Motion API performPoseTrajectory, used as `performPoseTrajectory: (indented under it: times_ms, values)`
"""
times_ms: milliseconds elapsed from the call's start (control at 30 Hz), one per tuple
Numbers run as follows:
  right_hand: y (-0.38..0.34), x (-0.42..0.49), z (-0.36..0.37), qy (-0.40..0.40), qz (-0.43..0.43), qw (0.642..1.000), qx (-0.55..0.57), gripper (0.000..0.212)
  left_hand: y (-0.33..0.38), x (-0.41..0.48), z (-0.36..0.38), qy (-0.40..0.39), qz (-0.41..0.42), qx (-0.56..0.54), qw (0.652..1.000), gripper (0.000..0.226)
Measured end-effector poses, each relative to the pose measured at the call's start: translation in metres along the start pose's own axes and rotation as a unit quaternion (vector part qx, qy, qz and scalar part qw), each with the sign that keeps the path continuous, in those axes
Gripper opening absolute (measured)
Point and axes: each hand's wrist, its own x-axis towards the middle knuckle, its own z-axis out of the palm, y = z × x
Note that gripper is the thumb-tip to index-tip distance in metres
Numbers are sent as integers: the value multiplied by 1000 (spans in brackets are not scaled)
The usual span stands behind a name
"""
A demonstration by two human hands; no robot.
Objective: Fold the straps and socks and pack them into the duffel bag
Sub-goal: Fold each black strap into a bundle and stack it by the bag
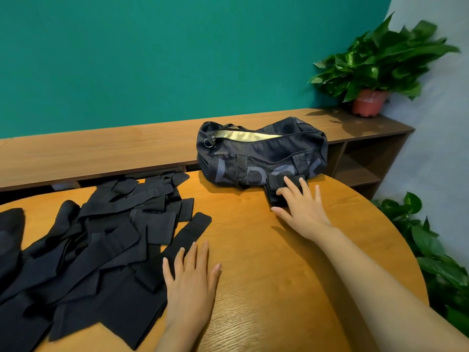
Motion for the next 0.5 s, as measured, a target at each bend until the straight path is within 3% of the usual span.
performPoseTrajectory:
  times_ms: [167, 300, 500]
  values:
    - [-23, 22, 4, -32, -24, 993, -107, 56, -1, 0, 4, 3, -10, -1, 1000, 65]
    - [-19, 26, 14, -104, 4, 989, -109, 55, -2, 0, 8, 12, -7, 4, 1000, 63]
    - [3, 11, 19, -90, 10, 990, -107, 56, -2, 0, 9, 18, 3, 1, 1000, 61]
